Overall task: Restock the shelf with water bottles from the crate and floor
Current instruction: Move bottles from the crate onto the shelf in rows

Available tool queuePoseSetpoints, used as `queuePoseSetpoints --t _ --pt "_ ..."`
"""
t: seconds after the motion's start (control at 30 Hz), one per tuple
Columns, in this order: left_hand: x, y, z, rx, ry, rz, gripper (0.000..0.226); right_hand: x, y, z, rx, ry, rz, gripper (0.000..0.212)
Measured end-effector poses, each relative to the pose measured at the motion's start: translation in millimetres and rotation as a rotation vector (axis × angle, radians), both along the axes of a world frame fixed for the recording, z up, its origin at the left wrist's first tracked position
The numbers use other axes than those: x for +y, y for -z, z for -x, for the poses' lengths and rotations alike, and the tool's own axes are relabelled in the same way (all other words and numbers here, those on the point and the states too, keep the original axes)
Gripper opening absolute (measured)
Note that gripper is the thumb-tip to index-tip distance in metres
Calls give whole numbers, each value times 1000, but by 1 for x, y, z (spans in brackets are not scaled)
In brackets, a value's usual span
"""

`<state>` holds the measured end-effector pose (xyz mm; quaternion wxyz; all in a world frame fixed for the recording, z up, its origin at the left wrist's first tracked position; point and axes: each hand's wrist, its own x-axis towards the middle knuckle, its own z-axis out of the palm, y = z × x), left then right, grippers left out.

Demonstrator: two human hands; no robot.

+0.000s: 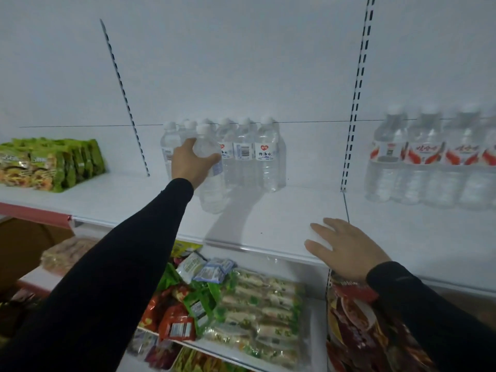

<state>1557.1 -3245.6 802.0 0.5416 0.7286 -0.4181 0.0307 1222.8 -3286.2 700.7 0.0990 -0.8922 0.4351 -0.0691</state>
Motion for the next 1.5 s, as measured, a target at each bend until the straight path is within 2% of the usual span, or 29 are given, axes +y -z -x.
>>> queuePoseSetpoints --t 0.17,0.27,0.37,0.53,0.8,0.87,1.0,1.07,1.2,1.4,1.43,1.5 --pt "-10 11 -1 -10 -8 -27 81 1 -1 0 -15 9 -10 67" --pt "-1 28 3 -18 9 -12 81 1 0 0 -16 11 -11 68" --pt "11 52 8 -35 19 -55 71 1 0 0 -8 11 -8 68" --pt "22 84 13 29 -25 -126 74 1 0 0 3 5 -14 74" --pt "-8 77 12 94 -53 -136 72 2 -1 0 -3 7 -10 70" --pt "-19 75 10 95 -66 -145 70 2 0 1 -9 6 -19 81" --pt "-36 73 8 100 -93 -140 66 -1 4 1 -50 27 -1 126" --pt "-42 75 7 95 -114 -114 65 -2 5 2 -60 38 10 133" --pt "-49 79 8 76 -147 -91 60 -1 5 1 -61 39 23 132" --pt "-49 74 6 36 -153 -179 54 0 3 -1 -66 40 27 130" --pt "-48 72 6 25 -152 -199 54 1 2 -1 -66 36 15 126" --pt "-44 69 6 5 -153 -243 55 2 0 -2 -64 22 -3 102"
